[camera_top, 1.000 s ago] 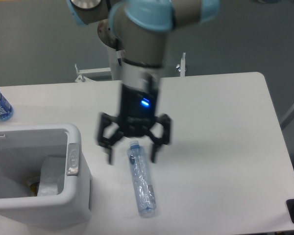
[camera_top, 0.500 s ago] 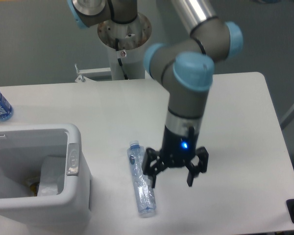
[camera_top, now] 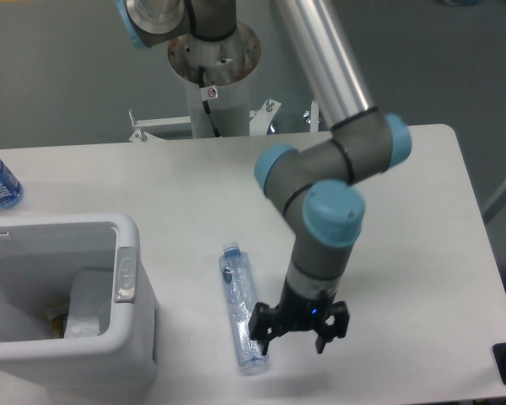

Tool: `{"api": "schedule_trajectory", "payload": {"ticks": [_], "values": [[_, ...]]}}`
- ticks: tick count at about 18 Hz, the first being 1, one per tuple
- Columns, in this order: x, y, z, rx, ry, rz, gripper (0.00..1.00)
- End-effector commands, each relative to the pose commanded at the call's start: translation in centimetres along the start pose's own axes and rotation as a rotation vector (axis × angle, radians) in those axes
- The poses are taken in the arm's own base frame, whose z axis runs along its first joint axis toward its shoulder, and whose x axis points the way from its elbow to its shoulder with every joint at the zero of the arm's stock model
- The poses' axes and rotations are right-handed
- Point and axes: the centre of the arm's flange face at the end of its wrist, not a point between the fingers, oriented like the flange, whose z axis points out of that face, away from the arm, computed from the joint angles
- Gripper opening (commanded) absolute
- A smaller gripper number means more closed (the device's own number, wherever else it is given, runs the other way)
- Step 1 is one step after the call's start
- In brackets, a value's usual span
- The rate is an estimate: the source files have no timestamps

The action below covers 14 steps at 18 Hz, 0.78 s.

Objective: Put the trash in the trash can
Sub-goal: 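Move the open gripper down over the clear water bottle, then close the gripper on the bottle's cap end and lift it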

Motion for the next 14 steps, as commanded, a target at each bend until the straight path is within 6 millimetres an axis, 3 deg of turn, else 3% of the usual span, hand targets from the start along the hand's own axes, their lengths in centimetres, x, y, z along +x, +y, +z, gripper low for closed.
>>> {"api": "schedule_trajectory", "payload": {"ticks": [5, 7, 14], "values": [[1.3, 1.5, 2.4, -0.056, 0.002, 0.008, 1.00], [2.7, 1.9, 3.1, -0.077, -0.024, 0.034, 1.00], [3.5, 2.2, 4.4, -0.100, -0.028, 0.046, 1.00]]}}
